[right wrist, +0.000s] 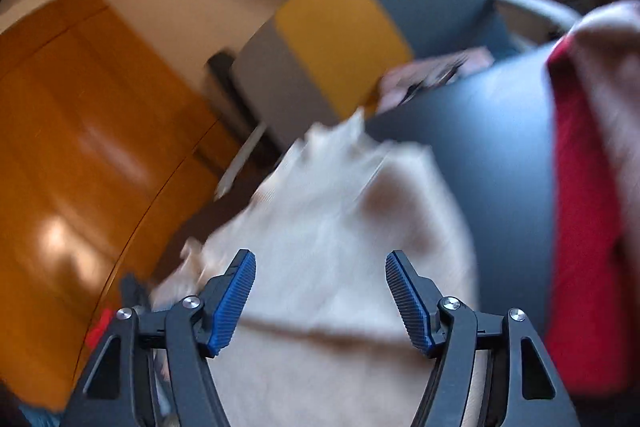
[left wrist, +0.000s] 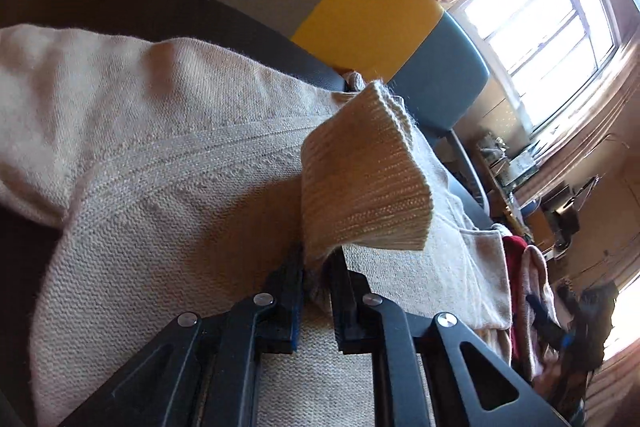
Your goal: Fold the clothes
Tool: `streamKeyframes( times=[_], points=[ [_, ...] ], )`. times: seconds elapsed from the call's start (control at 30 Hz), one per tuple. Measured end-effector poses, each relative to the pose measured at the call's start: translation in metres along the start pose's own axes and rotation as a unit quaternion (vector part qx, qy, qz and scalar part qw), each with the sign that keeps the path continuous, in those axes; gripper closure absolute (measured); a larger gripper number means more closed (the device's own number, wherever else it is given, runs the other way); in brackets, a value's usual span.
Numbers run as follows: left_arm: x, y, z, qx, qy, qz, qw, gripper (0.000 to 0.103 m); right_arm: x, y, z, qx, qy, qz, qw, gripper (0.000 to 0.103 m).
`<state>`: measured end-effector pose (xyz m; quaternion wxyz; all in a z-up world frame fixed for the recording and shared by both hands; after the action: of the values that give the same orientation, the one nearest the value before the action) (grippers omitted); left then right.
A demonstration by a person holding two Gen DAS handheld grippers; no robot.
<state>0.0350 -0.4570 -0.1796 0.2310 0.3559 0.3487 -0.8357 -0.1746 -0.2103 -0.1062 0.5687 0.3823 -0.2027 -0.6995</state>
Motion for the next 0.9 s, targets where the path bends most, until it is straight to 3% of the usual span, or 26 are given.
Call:
streamKeyframes(
  times=[0.1,0.27,0.33,0.37,0.4,0.43,0.5,0.6,0.67,0.7,0.73,0.77,0.8,0.9],
  points=[
    [0.001,0.003,-0.001,-0.011,0.002,-0.015,0.9998,0.092,0.008,-0.041,0.029,0.037,0.005,-0.04,0.998,0.035],
    [0.003,0.004,-0.002,-0.017,0.001,-0.028,0.9995,0.092,0.061,-0.083,0.047,0.098,0.069,-0.031,0.992,0.038],
    [0.003,0.004,-0.003,-0.018,0.0,-0.03,0.9994,0.092,0.08,-0.084,0.046,0.092,0.094,-0.041,0.991,0.056],
    [0.003,0.003,-0.004,-0.018,-0.001,-0.03,0.9994,0.092,0.086,-0.077,0.045,0.08,0.095,-0.04,0.991,0.079],
    [0.003,0.003,-0.004,-0.018,-0.001,-0.031,0.9994,0.092,0.09,-0.067,0.044,0.063,0.096,-0.033,0.993,0.09],
    [0.004,0.002,-0.004,-0.018,-0.001,-0.032,0.9993,0.092,0.092,-0.048,0.042,0.022,0.1,-0.016,0.995,0.09],
    [0.004,0.003,-0.004,-0.02,-0.001,-0.035,0.9992,0.092,0.092,-0.008,0.026,-0.098,0.124,-0.021,0.987,0.091],
    [0.006,0.001,-0.004,-0.022,-0.001,-0.039,0.999,0.092,0.089,-0.029,0.014,-0.124,0.141,-0.15,0.971,0.088],
    [0.007,0.0,-0.004,-0.022,-0.001,-0.038,0.999,0.092,0.079,-0.042,0.015,-0.099,0.121,-0.175,0.972,0.083],
    [0.006,-0.001,-0.004,-0.022,-0.001,-0.038,0.999,0.092,0.071,-0.045,0.016,-0.065,0.108,-0.151,0.981,0.077],
    [0.007,-0.004,-0.004,-0.021,0.0,-0.039,0.999,0.092,0.066,-0.047,0.018,-0.031,0.096,-0.124,0.987,0.068],
    [0.008,-0.007,-0.005,-0.02,0.001,-0.04,0.999,0.092,0.059,-0.049,0.023,-0.004,0.075,-0.103,0.992,0.05],
    [0.008,-0.008,-0.005,-0.02,0.001,-0.041,0.999,0.092,0.051,-0.051,0.029,0.023,0.053,-0.082,0.995,0.042],
    [0.011,-0.011,-0.004,-0.022,0.001,-0.042,0.9989,0.092,0.043,-0.062,0.051,0.074,0.017,-0.069,0.995,0.044]
  ],
)
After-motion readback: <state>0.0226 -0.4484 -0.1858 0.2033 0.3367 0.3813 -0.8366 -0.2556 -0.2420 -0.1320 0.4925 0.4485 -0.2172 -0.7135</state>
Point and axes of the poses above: each gripper's, at about its wrist camera, not at the fingertips, and x roughly the way its jaws point, y to its left, z to its top, the point moved 6 cm from there along x, roughly the way its jaws point, and after that the axes turned 15 degrees about z, right-handed, at the moved point
